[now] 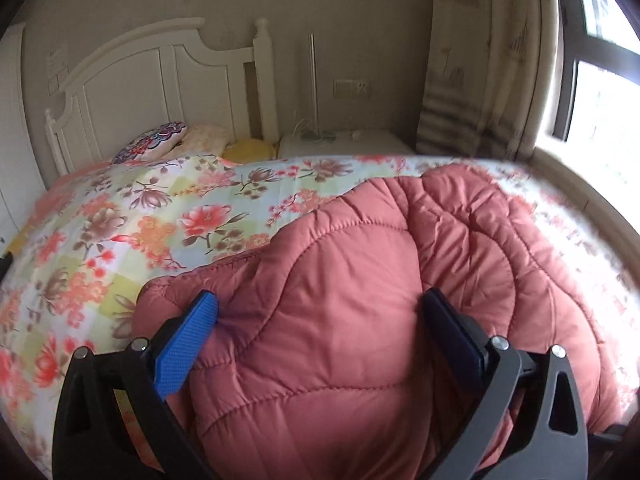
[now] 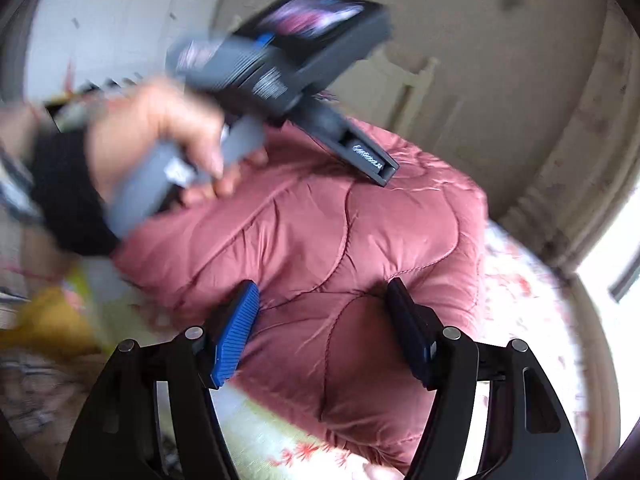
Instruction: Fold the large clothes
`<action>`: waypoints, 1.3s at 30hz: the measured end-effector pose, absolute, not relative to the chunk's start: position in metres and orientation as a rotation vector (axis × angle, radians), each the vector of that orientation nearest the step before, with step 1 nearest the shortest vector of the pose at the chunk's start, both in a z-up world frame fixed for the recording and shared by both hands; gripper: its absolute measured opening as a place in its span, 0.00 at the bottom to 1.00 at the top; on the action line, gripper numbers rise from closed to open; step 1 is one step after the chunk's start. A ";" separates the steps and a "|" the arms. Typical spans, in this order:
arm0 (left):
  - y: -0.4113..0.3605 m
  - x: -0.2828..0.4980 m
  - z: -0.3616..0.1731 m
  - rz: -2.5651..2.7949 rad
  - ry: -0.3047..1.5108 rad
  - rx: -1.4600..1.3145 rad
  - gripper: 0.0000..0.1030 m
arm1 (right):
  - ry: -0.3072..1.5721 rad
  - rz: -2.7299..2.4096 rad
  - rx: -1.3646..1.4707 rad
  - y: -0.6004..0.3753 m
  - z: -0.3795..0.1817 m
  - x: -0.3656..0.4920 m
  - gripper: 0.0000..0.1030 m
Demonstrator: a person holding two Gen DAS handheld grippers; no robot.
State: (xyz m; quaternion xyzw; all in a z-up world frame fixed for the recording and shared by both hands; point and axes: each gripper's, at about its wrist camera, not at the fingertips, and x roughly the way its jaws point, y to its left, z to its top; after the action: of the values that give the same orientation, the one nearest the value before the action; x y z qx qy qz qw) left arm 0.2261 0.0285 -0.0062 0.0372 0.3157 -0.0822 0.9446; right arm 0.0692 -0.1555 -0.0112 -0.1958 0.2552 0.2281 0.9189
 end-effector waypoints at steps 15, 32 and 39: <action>0.044 0.232 -0.013 -0.245 0.659 -0.043 0.98 | 0.713 0.469 -0.173 -0.207 0.043 0.300 0.43; 0.053 0.235 -0.016 -0.264 0.674 -0.090 0.98 | 0.862 0.389 -0.171 -0.209 0.025 0.338 0.43; 0.057 0.236 -0.017 -0.273 0.676 -0.104 0.98 | 0.930 0.374 -0.259 -0.202 -0.004 0.343 0.45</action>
State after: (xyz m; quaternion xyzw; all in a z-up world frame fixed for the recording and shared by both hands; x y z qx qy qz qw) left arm 0.2356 0.0566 -0.0168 -0.0508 0.3305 -0.1332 0.9330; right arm 0.3426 -0.2016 -0.0037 -0.1240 0.4445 0.1787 0.8690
